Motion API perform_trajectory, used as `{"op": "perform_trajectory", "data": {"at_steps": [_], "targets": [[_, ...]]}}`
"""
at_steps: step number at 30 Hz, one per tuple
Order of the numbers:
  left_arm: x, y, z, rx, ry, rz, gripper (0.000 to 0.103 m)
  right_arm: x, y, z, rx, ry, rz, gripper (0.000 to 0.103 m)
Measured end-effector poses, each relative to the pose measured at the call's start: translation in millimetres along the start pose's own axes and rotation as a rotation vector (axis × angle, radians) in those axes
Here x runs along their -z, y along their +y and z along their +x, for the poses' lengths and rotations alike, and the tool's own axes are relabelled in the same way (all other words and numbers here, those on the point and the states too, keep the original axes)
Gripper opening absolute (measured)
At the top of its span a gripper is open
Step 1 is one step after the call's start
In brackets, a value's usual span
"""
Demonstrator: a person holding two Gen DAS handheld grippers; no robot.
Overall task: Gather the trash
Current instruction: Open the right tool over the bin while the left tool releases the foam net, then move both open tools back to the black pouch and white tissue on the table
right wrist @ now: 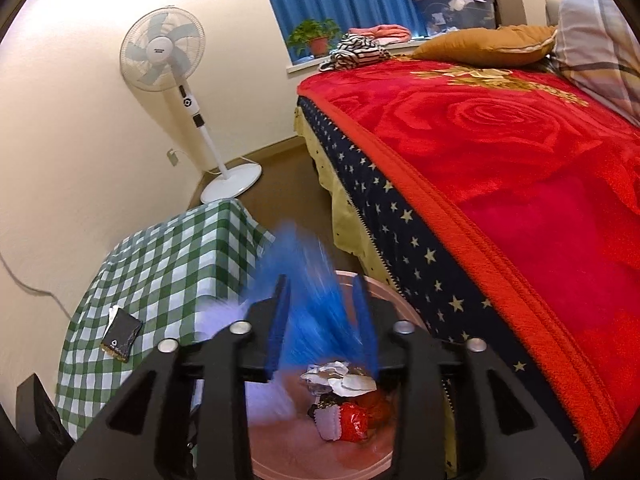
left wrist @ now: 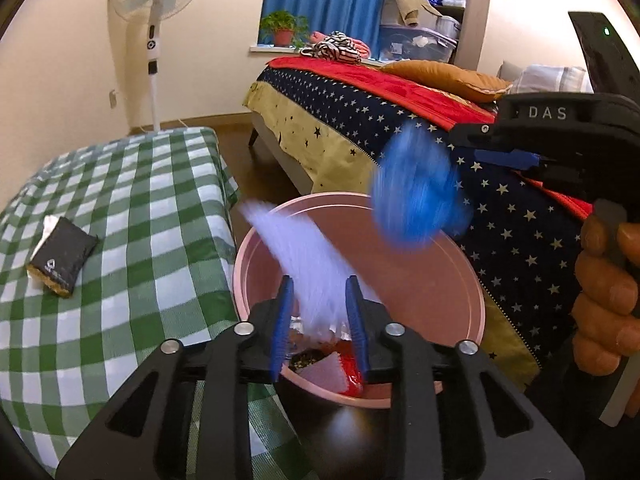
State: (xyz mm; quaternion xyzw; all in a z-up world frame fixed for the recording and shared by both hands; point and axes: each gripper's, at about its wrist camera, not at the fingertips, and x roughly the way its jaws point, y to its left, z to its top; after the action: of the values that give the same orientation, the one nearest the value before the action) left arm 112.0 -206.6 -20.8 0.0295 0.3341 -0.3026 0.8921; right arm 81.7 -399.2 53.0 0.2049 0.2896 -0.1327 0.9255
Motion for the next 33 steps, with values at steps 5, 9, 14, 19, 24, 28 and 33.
{"op": "perform_trajectory", "data": {"at_steps": [5,9,14,19,24,28,33], "targets": [[-1.8,9.9,-10.6,-0.012,-0.015,-0.022,0.028,1.4,4.1,1.0,0.007,-0.002,-0.017,0.035],[-3.3,23.6,-30.0,-0.033,-0.045,-0.048,0.028,4.2,11.3,-1.9,-0.005,-0.01,-0.045,0.035],[-6.6,43.9,-49.5,-0.062,-0.078,-0.086,0.028,10.9,26.4,-5.4,-0.047,-0.017,-0.088,0.035],[-4.9,75.4,-68.1,-0.116,-0.12,-0.144,0.028,18.3,50.9,-9.1,-0.106,-0.031,-0.13,0.035],[-1.4,109.4,-80.3,-0.201,-0.15,-0.188,0.028,27.3,86.1,-7.2,-0.172,-0.038,-0.192,0.035],[0.4,140.3,-89.6,-0.262,-0.171,-0.237,0.027,38.0,117.4,2.8,-0.227,-0.012,-0.23,0.032],[4.7,178.0,-103.8,-0.338,-0.197,-0.308,0.027,55.2,166.0,22.1,-0.303,0.029,-0.279,0.031]]}}
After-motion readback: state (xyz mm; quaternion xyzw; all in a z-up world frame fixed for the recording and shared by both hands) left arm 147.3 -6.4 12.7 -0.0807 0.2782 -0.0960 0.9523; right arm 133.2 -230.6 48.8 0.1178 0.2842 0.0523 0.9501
